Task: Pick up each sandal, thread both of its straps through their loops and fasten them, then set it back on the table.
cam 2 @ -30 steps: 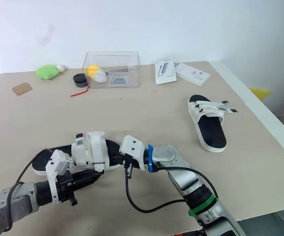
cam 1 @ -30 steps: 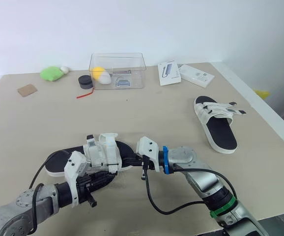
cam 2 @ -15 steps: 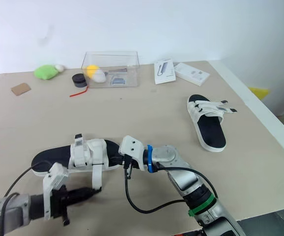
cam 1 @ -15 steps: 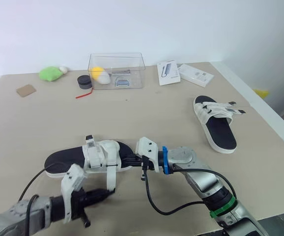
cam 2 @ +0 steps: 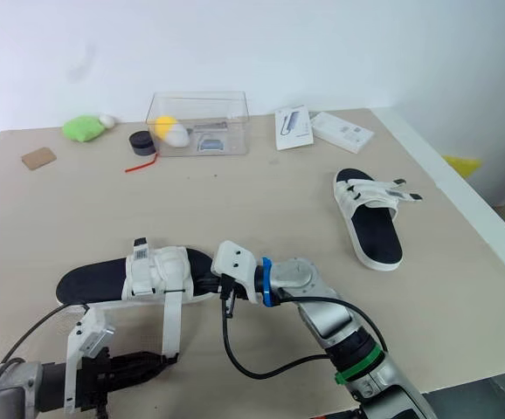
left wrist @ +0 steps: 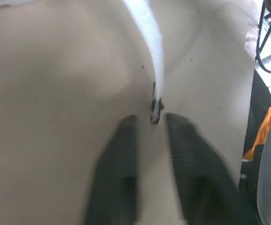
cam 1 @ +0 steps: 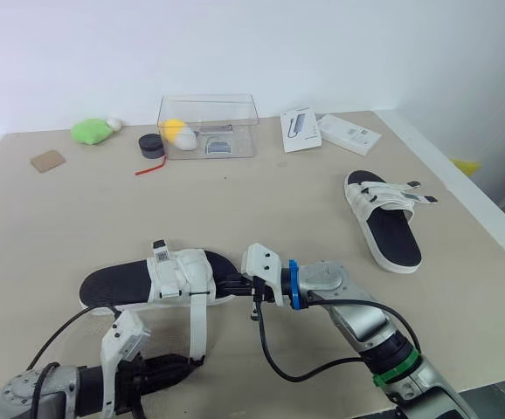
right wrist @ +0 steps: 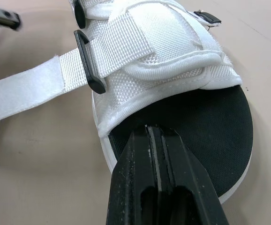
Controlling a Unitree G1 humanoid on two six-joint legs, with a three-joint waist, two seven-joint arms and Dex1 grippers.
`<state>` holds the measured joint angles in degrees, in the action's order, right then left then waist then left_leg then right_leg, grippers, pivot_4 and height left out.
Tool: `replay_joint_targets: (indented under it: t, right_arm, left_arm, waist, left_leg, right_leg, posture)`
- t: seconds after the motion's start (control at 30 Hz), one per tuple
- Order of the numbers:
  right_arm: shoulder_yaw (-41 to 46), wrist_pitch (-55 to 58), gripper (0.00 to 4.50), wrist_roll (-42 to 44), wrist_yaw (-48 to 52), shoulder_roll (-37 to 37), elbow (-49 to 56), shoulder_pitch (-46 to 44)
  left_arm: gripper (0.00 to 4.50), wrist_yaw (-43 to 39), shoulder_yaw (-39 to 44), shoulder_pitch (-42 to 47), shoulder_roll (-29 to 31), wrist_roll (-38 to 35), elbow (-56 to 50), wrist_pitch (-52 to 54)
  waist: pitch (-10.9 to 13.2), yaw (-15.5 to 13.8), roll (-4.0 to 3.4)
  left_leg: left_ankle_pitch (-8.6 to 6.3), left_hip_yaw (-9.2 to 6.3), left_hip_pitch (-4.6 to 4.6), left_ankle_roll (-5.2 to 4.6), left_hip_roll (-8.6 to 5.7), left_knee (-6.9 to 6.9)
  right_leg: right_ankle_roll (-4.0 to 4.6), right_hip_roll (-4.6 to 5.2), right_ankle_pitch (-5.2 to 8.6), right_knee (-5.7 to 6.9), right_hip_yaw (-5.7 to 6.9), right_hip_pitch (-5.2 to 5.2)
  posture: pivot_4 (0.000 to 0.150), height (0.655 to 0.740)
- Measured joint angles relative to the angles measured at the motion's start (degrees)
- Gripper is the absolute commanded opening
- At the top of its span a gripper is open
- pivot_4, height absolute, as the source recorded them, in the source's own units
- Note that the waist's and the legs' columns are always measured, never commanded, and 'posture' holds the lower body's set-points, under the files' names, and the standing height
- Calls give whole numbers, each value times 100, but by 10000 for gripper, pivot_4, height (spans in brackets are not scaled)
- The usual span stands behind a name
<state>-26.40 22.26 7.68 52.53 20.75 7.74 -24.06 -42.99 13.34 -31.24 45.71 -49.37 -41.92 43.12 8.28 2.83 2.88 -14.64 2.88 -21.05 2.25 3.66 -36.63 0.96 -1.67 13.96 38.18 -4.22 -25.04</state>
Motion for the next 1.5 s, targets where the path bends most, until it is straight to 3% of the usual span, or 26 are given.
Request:
replay_joint_targets:
  t: [0.03,0.13,0.17,0.23,0.3,0.33,0.37,0.53,0.67,1.0,1.27,1.37,1.5]
  right_arm:
    - [-2,2,0,0,6,-2,-5,-4]
    - [-11,1,0,0,12,-7,-17,-17]
    - [-14,-1,0,0,37,-7,-29,-29]
    - [-8,-10,0,1,93,-6,-59,-49]
    - [-8,-17,0,0,118,-8,-74,-62]
    - [-8,-17,0,0,118,-8,-74,-62]
    - [-9,-30,0,-2,133,-11,-88,-70]
    - [-19,-34,0,-3,164,-8,-99,-86]
    - [-30,-33,0,-3,177,-3,-92,-96]
    - [-3,31,0,-17,119,59,-8,-44]
    - [33,84,0,-69,85,80,-1,-39]
    - [27,84,0,-69,88,79,14,-38]
    - [34,110,0,-74,92,84,18,-25]
  left_arm:
    - [25744,-139,243,-168,-30,180,-23,-324]
    - [25744,-396,498,-401,-46,884,-16,-1231]
    - [25744,-598,466,-617,2,1810,143,-2312]
    - [25744,-779,447,-811,4,2950,545,-3768]
    - [25744,-904,322,-874,3,3954,947,-5297]
    - [25744,-904,313,-872,3,3998,966,-5405]
    - [25744,-775,187,-692,-124,4858,1431,-7138]
    - [25744,-227,54,81,-343,5727,2196,-9286]
    - [25744,72,-366,633,-422,6454,2686,-10244]
    - [25744,813,-792,1156,-438,7472,3252,-10781]
    - [25744,1189,-1163,1458,-447,7713,3284,-10647]
    - [17144,1273,-1297,1527,-448,7823,3276,-10574]
    - [258,1388,-1288,1624,-378,7800,3133,-10520]
  waist:
    - [1,-1,-2]
    - [1,4,-4]
    - [0,8,-5]
    - [0,3,-7]
    - [-2,0,-4]
    - [-1,0,-5]
    - [-1,0,-6]
    - [-5,-2,-3]
    - [-6,3,-6]
    - [-15,-9,-18]
    - [-23,-9,-25]
    - [-23,-9,-25]
    - [-37,-10,-49]
  left_leg:
    - [0,1,0,0,-1,0]
    - [0,3,1,0,-3,0]
    - [0,6,2,0,-4,1]
    - [0,8,4,0,-7,5]
    - [0,9,2,0,-2,6]
    - [0,10,2,0,-1,6]
    - [-1,13,2,0,2,8]
    - [-2,12,1,-2,11,9]
    - [-3,19,1,-5,12,10]
    - [-5,19,3,-10,11,8]
    - [12,54,13,-37,-13,5]
    - [12,62,13,-37,-10,5]
    - [11,63,15,-37,-12,7]
  right_leg:
    - [3,1,2,0,1,-1]
    - [5,2,2,-1,-1,-2]
    - [7,5,2,-2,-3,-1]
    - [10,8,4,-4,-4,0]
    - [11,8,4,-4,-3,-1]
    - [11,12,4,-4,-4,-2]
    - [11,21,4,-4,-4,-4]
    - [0,16,-5,-4,-1,-2]
    - [-19,14,-16,-4,-2,-2]
    - [-31,32,-20,-4,1,5]
    - [-68,58,-39,-4,-4,12]
    - [-66,56,-38,-4,-7,10]
    - [-66,71,-38,-4,-9,12]
  posture:
    - [1500,7400]
    - [1500,7400]
    - [1500,7400]
    - [1500,7400]
    - [1500,7400]
    - [1500,7400]
    - [1500,7400]
    - [1500,7400]
    - [1500,7400]
    - [1500,7400]
    - [1500,7400]
    - [1500,7400]
    - [1500,7400]
